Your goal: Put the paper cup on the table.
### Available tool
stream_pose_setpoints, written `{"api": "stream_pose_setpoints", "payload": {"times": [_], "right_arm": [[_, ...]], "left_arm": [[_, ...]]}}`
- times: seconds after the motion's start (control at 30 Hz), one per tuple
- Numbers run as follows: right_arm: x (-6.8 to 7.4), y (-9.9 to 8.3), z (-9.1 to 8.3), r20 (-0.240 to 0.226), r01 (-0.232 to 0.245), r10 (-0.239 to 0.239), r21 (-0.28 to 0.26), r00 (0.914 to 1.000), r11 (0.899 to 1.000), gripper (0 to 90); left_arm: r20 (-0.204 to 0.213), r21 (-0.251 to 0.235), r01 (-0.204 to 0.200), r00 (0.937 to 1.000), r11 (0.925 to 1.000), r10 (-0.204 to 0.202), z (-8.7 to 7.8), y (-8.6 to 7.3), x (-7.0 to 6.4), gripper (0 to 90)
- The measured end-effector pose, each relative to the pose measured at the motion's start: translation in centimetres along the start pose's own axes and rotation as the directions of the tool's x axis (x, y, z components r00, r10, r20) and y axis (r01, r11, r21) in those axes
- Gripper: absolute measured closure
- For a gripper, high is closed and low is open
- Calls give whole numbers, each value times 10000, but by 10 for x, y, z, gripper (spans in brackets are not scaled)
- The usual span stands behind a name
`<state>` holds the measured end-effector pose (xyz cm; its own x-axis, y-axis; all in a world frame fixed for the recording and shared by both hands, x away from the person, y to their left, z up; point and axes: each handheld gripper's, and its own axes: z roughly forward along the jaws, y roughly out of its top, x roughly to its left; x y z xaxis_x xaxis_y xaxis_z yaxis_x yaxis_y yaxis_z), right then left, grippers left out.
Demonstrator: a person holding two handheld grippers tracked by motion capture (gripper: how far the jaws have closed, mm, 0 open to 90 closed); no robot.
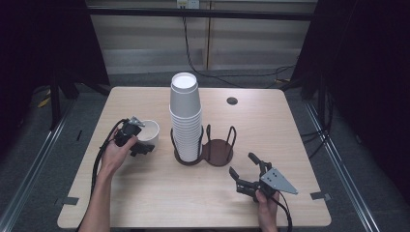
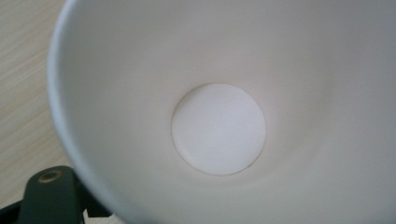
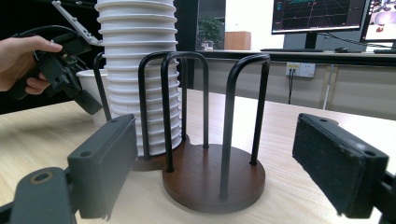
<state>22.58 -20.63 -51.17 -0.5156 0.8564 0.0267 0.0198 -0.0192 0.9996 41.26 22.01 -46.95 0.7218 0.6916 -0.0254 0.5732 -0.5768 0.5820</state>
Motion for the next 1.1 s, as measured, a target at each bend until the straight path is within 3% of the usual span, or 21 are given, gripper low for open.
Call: {"api": "stream_pose_setpoints", "payload": {"times": [0.1, 0.23, 0.3, 0.63, 0.73, 0.8, 0.93, 1.0, 1.1], "right_arm": [[0, 0, 0, 1, 0, 0, 0, 10000, 10000, 134], [0, 0, 0, 1, 2, -2, 0, 10000, 10000, 134], [0, 0, 0, 2, 3, -3, -2, 10000, 10000, 134], [0, 0, 0, 16, 3, -3, -5, 10000, 10000, 134], [0, 0, 0, 19, 13, -13, -6, 10000, 10000, 134], [0, 0, 0, 20, 10, -10, -8, 10000, 10000, 133], [0, 0, 0, 23, 11, -11, -8, 10000, 10000, 133], [0, 0, 0, 24, 9, -9, -8, 10000, 10000, 133], [0, 0, 0, 22, 7, -7, -5, 10000, 10000, 133]], "left_arm": [[129, -404, 93, 9999, 9991, -88, -5, -4, -1, 163], [-37, -850, 206, 9998, 9962, -210, -12, -6, -3, 162], [10, -946, 83, 10000, 9955, -82, -18, -7, -4, 161], [150, -2091, 529, 9986, 9765, -509, -37, -20, -5, 161], [246, -2523, 490, 9987, 9664, -442, -43, -23, -7, 161], [403, -2929, 626, 9978, 9541, -531, -48, -25, -10, 159], [399, -3402, 497, 9985, 9390, -384, -56, -27, -15, 159], [265, -3497, 402, 9991, 9360, -330, -61, -28, -16, 160], [269, -3922, 471, 9988, 9187, -397, -67, -31, -20, 159]]}}
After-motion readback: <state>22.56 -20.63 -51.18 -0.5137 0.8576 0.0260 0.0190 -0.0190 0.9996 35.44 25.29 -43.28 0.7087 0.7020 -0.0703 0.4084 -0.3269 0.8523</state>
